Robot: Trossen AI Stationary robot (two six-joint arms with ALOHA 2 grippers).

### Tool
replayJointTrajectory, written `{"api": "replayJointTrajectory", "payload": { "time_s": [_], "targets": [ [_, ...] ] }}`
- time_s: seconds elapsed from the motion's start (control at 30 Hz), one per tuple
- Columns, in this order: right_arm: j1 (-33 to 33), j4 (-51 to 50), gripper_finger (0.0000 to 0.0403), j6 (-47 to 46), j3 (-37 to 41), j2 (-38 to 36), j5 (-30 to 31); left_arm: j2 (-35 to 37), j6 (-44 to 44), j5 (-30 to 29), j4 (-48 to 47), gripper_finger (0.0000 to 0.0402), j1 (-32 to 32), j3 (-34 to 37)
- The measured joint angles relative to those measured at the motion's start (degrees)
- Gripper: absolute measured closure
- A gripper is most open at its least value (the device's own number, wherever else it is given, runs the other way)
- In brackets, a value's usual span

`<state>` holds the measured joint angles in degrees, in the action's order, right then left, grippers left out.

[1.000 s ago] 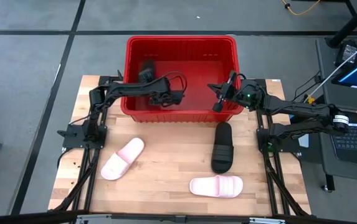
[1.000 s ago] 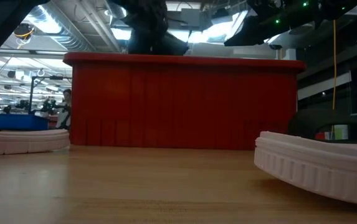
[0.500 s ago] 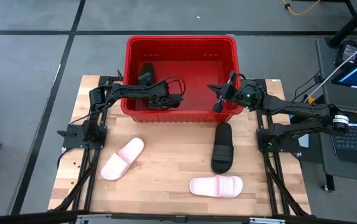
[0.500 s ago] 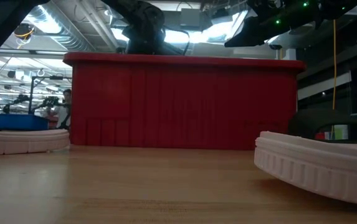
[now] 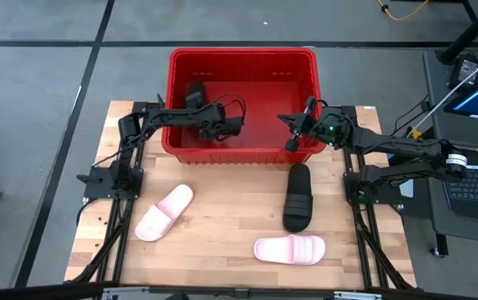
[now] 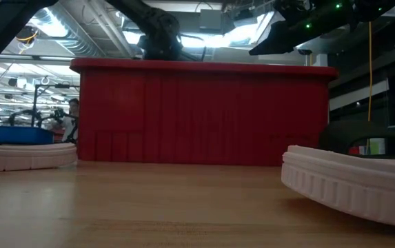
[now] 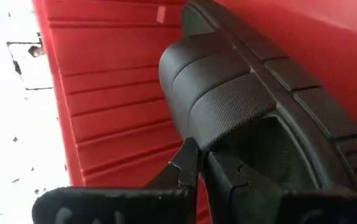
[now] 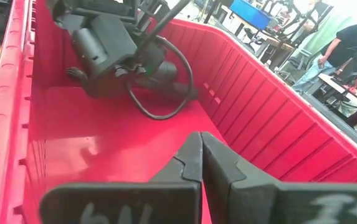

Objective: Pick and place slides into bin
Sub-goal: Put the left black slides into the red bin

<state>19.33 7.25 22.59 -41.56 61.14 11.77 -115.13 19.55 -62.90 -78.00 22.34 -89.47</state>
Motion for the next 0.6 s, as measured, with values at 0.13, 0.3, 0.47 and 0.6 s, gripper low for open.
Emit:
{"api": "replayJointTrajectory", "payload": {
  "time_s": [0.13,0.3,0.47,0.6],
  "targets": [
    [0.0,0.0,0.0397,0.0,0.0,0.0,0.0,0.0,0.1,-0.8,0.1,0.0398,0.7,0.0],
    [0.0,0.1,0.0397,0.0,0.0,0.0,0.0,0.0,0.1,-0.9,2.7,0.0398,1.3,0.0],
    [0.0,0.1,0.0397,0.0,0.0,0.0,0.0,-0.1,0.2,-0.4,4.4,0.0398,1.8,0.0],
    [0.0,0.1,0.0397,0.0,0.0,0.0,0.0,-0.1,0.2,-0.4,4.7,0.0398,2.3,0.0]
  ]
}}
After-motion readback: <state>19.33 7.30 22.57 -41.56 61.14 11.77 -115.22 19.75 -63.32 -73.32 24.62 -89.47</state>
